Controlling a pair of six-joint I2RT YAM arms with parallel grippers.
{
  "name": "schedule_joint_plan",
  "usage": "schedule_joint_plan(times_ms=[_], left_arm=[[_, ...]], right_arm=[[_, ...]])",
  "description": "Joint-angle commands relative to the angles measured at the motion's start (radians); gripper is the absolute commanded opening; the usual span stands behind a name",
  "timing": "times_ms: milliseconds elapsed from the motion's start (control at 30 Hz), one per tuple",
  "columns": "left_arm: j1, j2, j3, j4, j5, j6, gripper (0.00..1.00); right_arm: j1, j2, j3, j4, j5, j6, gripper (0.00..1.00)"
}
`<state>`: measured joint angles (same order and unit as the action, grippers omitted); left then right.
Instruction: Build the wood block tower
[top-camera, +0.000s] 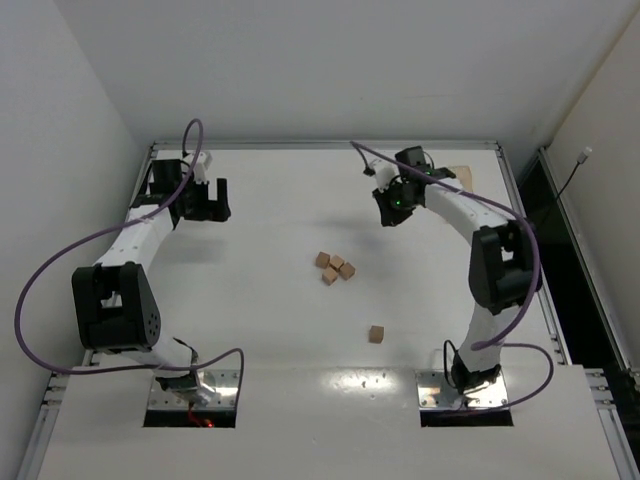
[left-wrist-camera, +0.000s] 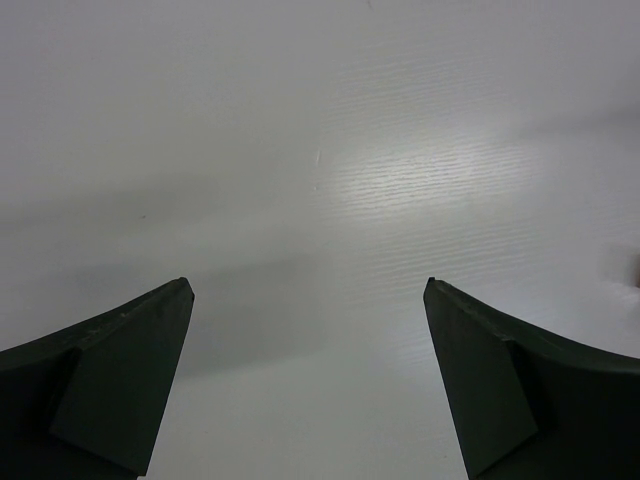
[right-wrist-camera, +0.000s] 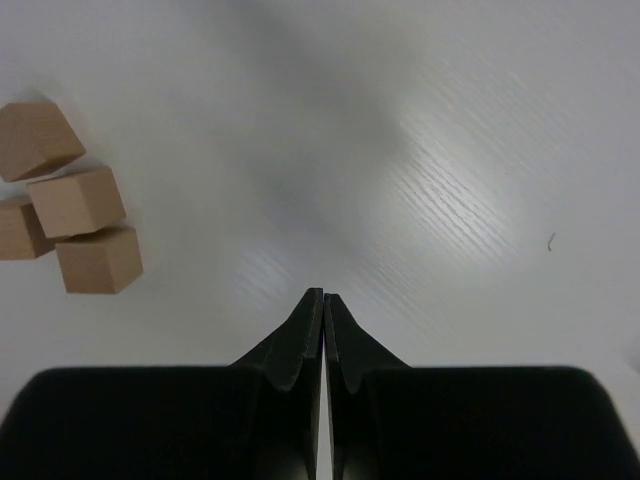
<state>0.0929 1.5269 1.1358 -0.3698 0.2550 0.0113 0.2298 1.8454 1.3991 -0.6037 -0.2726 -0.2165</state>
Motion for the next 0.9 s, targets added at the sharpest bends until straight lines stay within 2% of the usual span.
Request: schedule_joint_plan(times_ms=[0, 233, 400, 667, 867], left_arm=[[-0.002, -0.047, 0.001, 0.009, -0.034, 0.009, 1.0], [-0.002, -0.047, -0.008, 0.009, -0.063, 0.009, 1.0], [-0.002, -0.047, -0.008, 0.009, -0.091, 0.018, 1.0], [0.007, -0.037, -0.008, 0.019, -0.109, 0.018, 1.0], [0.028, -0.028, -0.008, 0.019, -0.109, 0.027, 1.0]], right_arm=[[0.074, 0.017, 0.034, 0.081, 0.179, 0.045, 0.0], [0.19, 0.124, 0.052, 0.079, 0.228, 0.045, 0.0], [0.284, 0.158, -0.009, 0.101, 0.239, 0.031, 0.0], [0.407, 0.193, -0.022, 0.078, 0.176, 0.022, 0.0], [0.491, 0.184, -0.043, 0.035, 0.066, -0.024, 0.0]])
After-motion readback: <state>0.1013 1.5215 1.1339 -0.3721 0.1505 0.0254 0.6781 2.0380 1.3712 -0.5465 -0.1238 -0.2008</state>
